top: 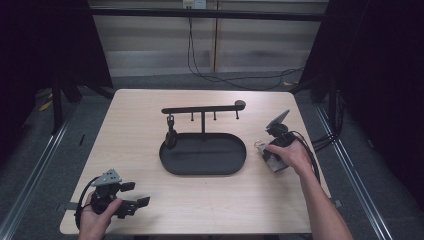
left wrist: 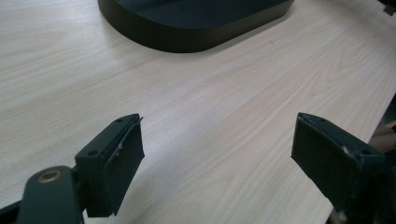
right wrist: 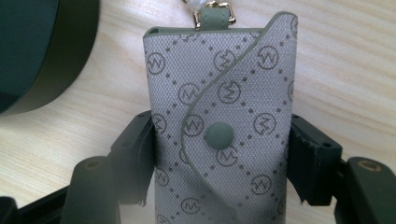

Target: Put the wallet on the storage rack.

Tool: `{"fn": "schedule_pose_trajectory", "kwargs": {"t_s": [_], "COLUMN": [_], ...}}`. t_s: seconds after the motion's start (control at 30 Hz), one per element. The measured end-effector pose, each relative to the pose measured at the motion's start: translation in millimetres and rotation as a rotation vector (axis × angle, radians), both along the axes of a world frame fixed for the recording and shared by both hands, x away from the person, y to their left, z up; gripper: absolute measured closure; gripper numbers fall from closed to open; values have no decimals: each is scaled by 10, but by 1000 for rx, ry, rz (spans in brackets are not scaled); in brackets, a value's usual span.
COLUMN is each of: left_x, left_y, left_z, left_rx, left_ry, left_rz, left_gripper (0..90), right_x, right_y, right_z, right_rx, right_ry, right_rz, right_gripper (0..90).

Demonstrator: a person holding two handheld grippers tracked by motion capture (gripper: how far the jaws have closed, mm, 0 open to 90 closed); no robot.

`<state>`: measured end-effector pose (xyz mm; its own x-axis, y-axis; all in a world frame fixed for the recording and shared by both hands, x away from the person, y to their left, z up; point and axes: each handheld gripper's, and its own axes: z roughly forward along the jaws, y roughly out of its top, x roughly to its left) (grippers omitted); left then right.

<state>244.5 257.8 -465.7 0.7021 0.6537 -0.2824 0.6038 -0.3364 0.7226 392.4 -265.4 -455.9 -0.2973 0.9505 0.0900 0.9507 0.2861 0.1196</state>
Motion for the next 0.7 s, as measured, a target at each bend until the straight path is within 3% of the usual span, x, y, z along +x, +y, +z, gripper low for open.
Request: {"fn": "schedule_pose_trajectory", "kwargs": {"t_s": [0.33, 0.43, 0.7], "left_x": [-20, -11, -24], "left_y": [-20, -19, -22], "left_z": [5, 1, 5], "left_rx": [9, 0, 1], "left_ry": [-7, -3, -6], "left_rz": [-8, -5, -6], "left_gripper": [165, 165, 165], "right_x": [-40, -47, -60], "right_y": [-46, -60, -30], "right_z": [212, 273, 408], "right_rx": [-20, 7, -21], "right_ry": [-30, -38, -55], "right_rz": [-5, -12, 0], "right_gripper": [332, 332, 331]}}
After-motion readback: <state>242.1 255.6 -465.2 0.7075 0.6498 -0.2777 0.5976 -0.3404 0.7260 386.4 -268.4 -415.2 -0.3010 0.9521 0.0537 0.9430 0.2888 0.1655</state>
